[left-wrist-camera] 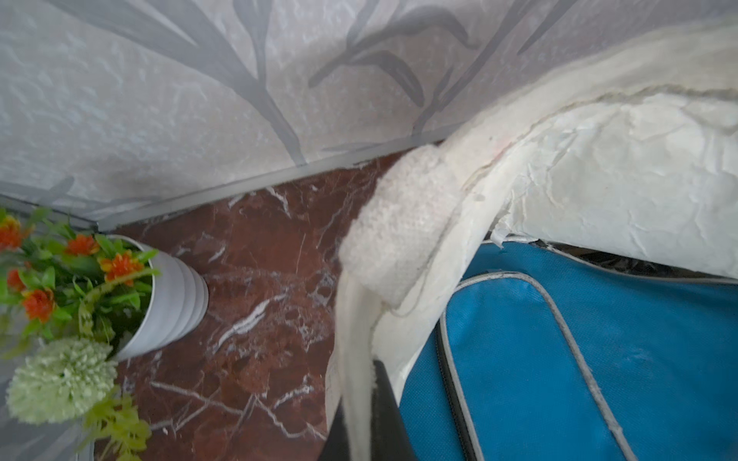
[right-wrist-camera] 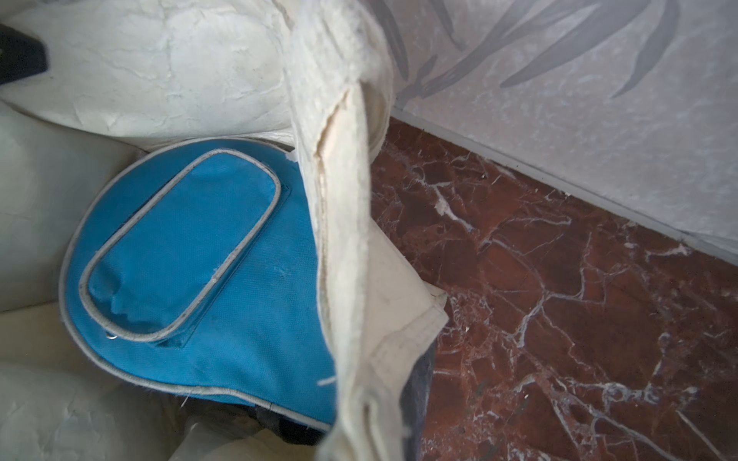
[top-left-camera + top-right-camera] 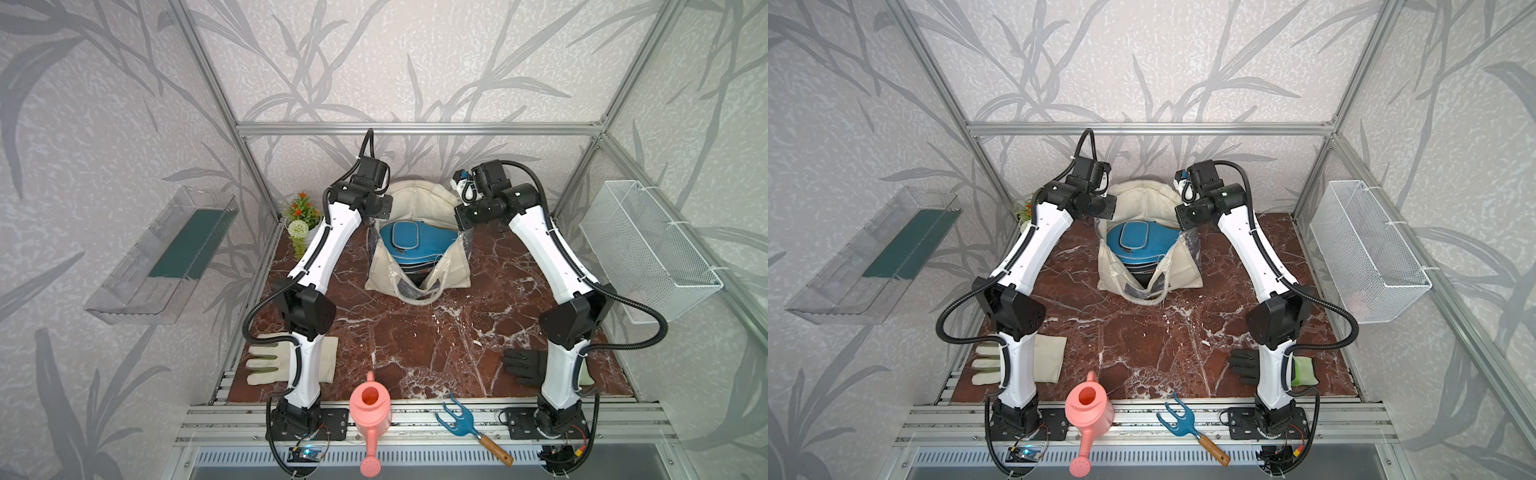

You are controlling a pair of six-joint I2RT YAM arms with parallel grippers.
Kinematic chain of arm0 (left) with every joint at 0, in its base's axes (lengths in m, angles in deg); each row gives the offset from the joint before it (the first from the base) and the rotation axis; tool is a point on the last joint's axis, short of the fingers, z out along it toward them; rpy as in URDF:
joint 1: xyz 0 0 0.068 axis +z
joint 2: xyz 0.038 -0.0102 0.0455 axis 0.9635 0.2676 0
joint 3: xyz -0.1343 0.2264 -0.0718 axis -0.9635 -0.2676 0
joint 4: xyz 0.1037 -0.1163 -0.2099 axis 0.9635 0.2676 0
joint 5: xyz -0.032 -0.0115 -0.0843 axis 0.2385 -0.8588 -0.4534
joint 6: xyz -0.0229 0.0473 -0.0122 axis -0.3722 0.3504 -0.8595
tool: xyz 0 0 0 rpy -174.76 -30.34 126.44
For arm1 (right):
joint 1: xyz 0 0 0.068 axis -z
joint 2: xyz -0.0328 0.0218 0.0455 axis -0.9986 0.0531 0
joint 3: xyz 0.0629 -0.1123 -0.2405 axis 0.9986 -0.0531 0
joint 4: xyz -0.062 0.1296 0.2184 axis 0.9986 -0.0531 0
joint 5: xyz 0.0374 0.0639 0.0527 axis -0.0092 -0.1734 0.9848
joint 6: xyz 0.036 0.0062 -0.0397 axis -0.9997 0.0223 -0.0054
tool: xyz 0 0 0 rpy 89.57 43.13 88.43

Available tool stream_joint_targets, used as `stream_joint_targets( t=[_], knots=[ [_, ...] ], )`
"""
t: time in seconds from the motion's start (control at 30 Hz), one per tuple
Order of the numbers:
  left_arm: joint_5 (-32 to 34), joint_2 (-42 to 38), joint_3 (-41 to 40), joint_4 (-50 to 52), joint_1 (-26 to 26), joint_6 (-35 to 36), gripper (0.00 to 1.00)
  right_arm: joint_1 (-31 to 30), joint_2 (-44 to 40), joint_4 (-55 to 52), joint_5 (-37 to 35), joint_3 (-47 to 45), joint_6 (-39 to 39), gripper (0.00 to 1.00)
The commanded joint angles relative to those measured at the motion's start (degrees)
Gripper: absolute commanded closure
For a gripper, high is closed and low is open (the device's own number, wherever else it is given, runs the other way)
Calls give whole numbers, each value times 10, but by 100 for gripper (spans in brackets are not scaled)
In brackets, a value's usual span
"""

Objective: Remove the ping pong set from the canvas bag
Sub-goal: Adjust the canvas bag at the center of the board.

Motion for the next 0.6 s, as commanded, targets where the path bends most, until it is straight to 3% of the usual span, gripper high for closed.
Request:
stream_joint_targets(
  t=[0.0, 0.13, 0.27, 0.4, 0.43, 0.5, 0.57],
  knots=[
    [7, -23, 81, -79, 20, 43, 100, -1, -21, 70, 23, 33, 40, 100],
    [-15, -39, 32, -74, 20, 37, 100, -1, -48, 109, 44, -49, 45, 100],
    [-46, -122, -180, -174, 18, 17, 100, -3, -129, 229, 63, -250, 32, 100],
    [-89, -192, -341, -267, 16, -7, 100, -3, -179, 253, 56, -345, 27, 99],
    [-92, -206, -365, -282, 15, -16, 100, -3, -190, 250, 54, -361, 27, 94],
    [-97, -228, -404, -301, 12, -21, 100, -3, -205, 235, 55, -372, 33, 72],
    [-95, -249, -436, -318, 6, -18, 100, -3, -218, 206, 55, -362, 43, 38]
  ],
)
